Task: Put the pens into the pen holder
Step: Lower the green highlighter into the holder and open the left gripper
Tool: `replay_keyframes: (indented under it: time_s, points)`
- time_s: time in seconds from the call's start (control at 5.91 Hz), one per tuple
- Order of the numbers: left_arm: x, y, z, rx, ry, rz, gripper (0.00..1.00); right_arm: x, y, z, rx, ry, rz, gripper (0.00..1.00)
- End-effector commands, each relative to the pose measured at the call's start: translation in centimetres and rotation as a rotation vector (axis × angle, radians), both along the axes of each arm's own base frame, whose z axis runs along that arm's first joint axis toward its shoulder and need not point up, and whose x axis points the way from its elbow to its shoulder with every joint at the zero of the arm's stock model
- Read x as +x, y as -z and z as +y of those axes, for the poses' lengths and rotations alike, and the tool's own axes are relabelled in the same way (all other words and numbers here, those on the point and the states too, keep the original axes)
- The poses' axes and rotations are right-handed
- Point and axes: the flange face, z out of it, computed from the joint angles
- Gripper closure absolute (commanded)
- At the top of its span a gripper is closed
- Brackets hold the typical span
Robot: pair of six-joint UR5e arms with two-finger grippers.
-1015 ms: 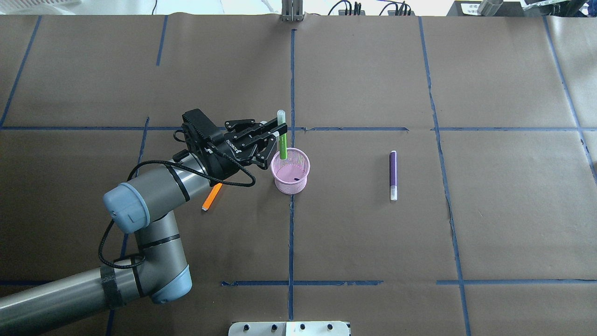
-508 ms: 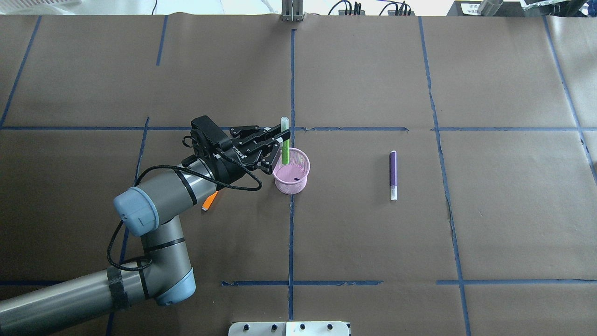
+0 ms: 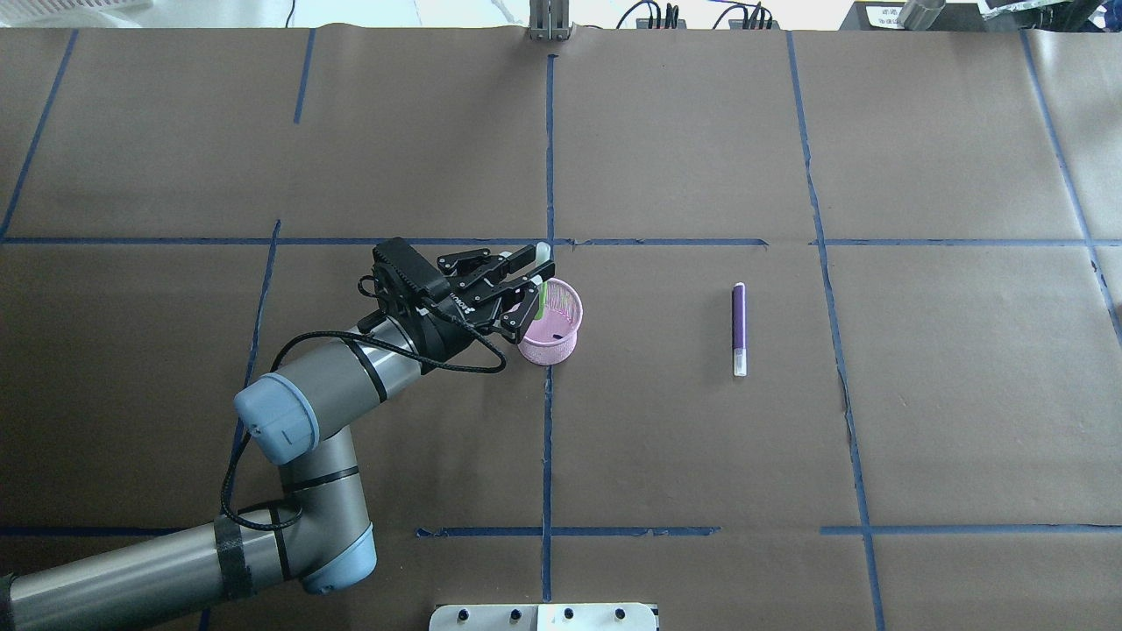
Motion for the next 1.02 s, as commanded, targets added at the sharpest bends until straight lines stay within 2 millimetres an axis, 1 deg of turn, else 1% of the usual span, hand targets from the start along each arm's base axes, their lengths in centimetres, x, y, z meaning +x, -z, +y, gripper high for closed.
replay_keyframes:
  time_s: [0.0,0.17,0.34,0.51,0.68,0.85]
  points:
    - [0.2,0.5,0.1,0.002,0.007,-0.001,0.0,0.0,-0.1,0.0,-0.002,0.0,0.0,0.0]
    - [0.4,1.2,0.1,0.005,0.005,0.008,0.0,0.0,-0.3,0.0,-0.006,0.001,0.0,0.0]
    - [0.6,2.7,0.0,0.003,0.001,0.018,0.0,0.0,-0.3,0.0,-0.002,0.003,0.0,0.0]
    - [0.5,4.2,-0.5,-0.024,0.006,-0.05,0.0,0.0,-0.3,0.0,0.005,0.008,0.004,0.0]
    - [-0.8,6.9,-0.4,-0.044,0.012,-0.098,0.0,-0.4,-0.5,-0.1,0.012,0.024,0.01,0.0]
    - [-2.1,8.3,-1.3,-0.061,0.03,-0.137,0.0,-0.7,-1.7,-0.1,0.055,0.057,0.013,0.0]
